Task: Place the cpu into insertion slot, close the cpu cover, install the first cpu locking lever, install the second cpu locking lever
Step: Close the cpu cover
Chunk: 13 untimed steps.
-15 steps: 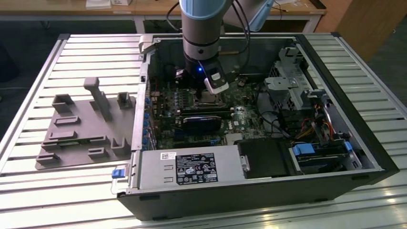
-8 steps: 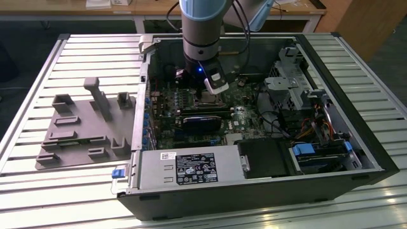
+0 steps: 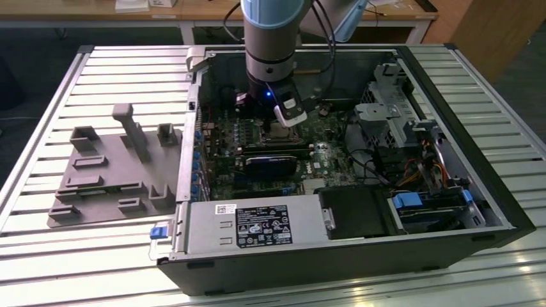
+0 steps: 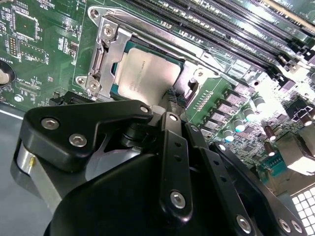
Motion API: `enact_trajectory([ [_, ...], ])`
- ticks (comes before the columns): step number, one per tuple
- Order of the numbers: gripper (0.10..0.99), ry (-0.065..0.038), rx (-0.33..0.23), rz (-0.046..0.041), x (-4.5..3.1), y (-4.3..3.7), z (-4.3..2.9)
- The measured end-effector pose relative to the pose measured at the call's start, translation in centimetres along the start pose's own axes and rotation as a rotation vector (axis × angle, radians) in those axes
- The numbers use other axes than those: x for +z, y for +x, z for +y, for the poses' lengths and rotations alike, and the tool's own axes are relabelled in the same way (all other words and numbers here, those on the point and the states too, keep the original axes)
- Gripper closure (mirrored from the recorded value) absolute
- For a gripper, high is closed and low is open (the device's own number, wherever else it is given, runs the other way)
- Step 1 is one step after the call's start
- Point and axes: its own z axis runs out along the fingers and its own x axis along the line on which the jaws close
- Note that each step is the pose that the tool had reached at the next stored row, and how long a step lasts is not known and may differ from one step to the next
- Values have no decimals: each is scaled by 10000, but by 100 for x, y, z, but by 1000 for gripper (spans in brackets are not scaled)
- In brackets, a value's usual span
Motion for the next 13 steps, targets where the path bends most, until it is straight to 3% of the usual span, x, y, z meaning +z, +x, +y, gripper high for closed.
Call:
enact_trajectory([
  [13,984,-27,2,0,-21,-25,8],
])
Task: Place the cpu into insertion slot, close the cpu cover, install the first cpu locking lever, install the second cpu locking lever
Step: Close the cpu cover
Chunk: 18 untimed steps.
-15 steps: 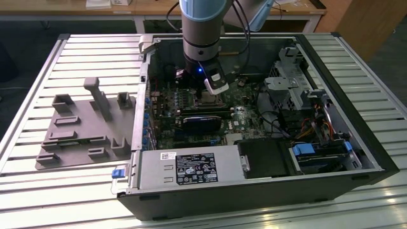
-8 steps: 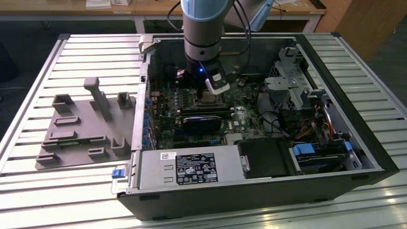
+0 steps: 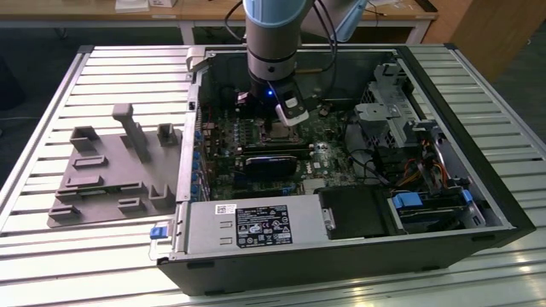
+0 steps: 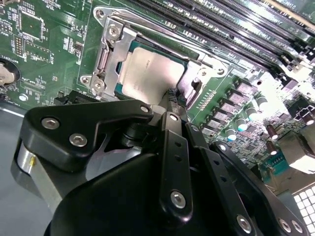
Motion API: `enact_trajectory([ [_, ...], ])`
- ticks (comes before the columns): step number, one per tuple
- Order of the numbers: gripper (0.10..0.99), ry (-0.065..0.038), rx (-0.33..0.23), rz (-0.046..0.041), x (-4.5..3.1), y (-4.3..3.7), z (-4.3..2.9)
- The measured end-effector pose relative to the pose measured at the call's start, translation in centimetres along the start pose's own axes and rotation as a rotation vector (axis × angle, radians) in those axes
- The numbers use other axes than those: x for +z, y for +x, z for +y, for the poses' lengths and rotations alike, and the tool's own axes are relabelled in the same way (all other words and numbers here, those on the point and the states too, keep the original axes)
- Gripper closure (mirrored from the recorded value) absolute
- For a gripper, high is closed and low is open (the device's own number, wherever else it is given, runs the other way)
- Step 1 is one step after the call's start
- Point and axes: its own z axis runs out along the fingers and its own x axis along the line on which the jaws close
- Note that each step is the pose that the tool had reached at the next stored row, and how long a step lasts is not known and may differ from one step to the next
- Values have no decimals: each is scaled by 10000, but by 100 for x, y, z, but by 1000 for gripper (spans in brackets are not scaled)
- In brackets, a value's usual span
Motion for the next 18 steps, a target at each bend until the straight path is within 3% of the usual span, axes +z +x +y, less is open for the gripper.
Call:
enact_trajectory([
  [5,984,1,-2,-10,-2,45,-7],
  [18,984,-57,0,-1,29,49,-33],
])
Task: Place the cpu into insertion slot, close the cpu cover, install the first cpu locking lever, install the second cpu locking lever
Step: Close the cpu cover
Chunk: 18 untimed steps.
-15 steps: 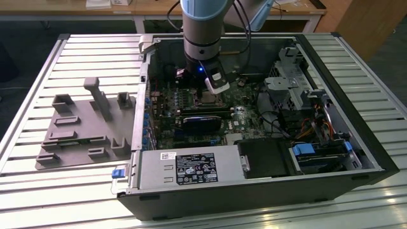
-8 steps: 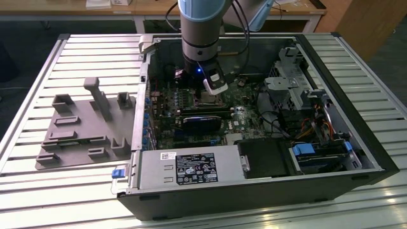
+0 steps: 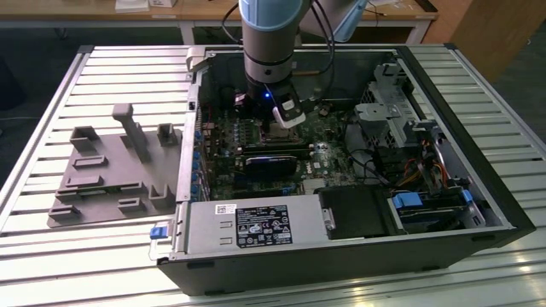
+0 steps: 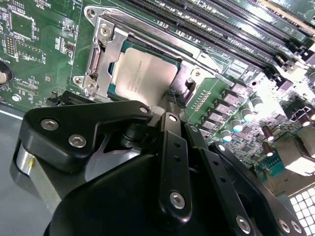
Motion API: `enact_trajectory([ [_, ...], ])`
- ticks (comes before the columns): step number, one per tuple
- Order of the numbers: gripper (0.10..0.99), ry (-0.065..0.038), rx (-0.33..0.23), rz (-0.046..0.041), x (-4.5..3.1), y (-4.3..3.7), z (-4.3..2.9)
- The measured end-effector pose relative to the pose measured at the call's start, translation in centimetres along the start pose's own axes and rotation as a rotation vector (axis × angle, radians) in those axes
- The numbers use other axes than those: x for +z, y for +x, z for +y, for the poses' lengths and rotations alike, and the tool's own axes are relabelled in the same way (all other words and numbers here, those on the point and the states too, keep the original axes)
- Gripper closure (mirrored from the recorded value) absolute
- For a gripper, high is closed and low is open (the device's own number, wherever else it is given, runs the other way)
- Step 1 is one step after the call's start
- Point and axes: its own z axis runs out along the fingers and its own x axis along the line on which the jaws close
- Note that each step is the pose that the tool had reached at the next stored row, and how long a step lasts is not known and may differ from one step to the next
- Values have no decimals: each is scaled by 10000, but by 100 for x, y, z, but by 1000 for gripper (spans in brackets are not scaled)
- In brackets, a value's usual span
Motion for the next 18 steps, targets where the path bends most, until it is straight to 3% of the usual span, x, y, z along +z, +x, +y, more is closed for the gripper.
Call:
enact_trajectory([
  [10,984,-2,0,-2,-1,-20,3],
  [18,984,-5,0,-1,-48,-16,11],
])
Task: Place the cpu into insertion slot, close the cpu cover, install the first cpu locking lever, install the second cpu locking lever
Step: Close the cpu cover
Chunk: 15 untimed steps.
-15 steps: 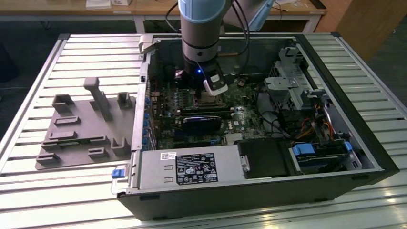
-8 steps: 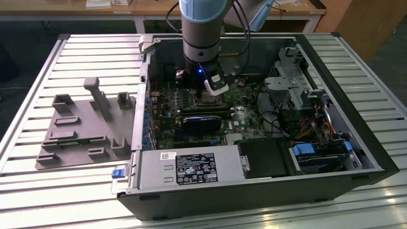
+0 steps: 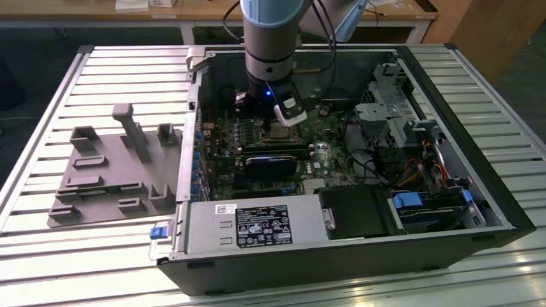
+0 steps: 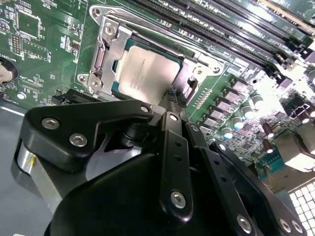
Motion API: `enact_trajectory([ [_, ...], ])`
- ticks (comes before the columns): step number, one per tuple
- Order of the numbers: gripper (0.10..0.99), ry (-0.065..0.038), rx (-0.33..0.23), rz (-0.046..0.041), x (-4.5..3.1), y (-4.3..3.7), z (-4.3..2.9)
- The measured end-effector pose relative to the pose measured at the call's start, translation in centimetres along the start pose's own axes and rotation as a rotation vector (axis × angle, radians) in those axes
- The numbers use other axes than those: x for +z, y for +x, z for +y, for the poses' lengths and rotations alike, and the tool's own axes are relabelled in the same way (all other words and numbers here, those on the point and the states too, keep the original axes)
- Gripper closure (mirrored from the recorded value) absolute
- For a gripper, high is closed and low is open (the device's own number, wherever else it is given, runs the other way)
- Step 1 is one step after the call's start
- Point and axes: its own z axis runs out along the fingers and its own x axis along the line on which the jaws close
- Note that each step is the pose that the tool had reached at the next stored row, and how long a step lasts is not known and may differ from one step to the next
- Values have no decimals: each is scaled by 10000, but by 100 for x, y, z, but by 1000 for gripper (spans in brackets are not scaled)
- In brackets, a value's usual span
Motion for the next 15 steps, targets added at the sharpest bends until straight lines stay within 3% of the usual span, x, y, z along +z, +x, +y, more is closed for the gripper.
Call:
enact_trajectory([
  [15,984,-60,2,8,37,22,-26],
])
